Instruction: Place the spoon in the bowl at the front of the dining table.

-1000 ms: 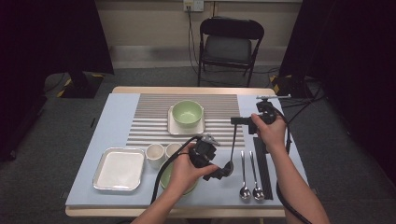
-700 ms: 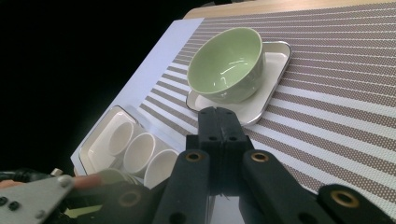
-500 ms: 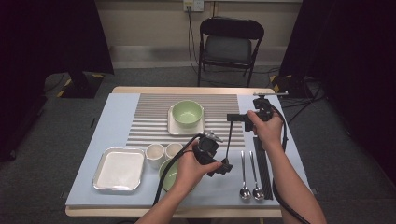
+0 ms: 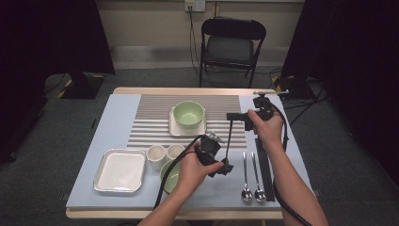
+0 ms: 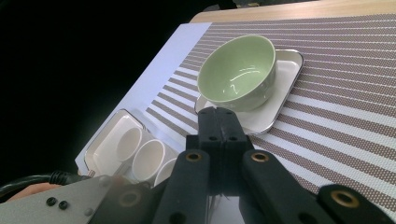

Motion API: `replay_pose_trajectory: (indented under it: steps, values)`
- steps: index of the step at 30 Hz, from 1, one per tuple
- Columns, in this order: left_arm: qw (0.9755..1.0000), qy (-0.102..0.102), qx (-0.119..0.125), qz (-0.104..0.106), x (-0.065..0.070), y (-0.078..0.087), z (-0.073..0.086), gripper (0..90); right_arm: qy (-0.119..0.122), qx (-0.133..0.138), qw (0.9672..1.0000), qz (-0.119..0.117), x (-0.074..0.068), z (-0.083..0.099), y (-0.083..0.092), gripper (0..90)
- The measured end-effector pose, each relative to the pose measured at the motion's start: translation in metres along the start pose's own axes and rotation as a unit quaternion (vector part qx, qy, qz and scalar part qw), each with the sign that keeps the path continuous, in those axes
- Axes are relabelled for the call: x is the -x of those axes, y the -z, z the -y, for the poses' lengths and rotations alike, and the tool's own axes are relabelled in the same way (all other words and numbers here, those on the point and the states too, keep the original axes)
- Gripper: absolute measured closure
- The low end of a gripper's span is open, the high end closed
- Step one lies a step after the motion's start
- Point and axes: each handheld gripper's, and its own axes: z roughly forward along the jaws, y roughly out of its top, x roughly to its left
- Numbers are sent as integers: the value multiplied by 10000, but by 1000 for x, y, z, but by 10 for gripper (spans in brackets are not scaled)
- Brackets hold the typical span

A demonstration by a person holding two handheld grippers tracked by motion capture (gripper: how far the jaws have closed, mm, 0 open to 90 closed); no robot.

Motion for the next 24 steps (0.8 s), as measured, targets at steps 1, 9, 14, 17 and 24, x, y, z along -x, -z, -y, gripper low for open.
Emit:
replay_pose_trajectory:
  steps: [1, 9, 14, 17, 24]
  values:
    - [10000, 2, -6, -60, 0, 1, 0, 195, 18, 26, 10000, 1, 0, 0, 1, 900]
    - [10000, 16, 58, 22, 2, 2, -3, 186, -42, 110, 9999, 10, 2, -1, 6, 900]
    - [9999, 10, -45, -108, 1, -2, -4, 187, -73, 130, 9999, -56, 1, -2, 4, 900]
    - [9997, 18, -90, -229, -1, -2, -4, 190, -90, 142, 9998, -68, 0, -3, 6, 900]
    - [9989, 76, -84, -449, -8, 3, -4, 197, -167, 246, 9995, -79, 4, -3, 15, 900]
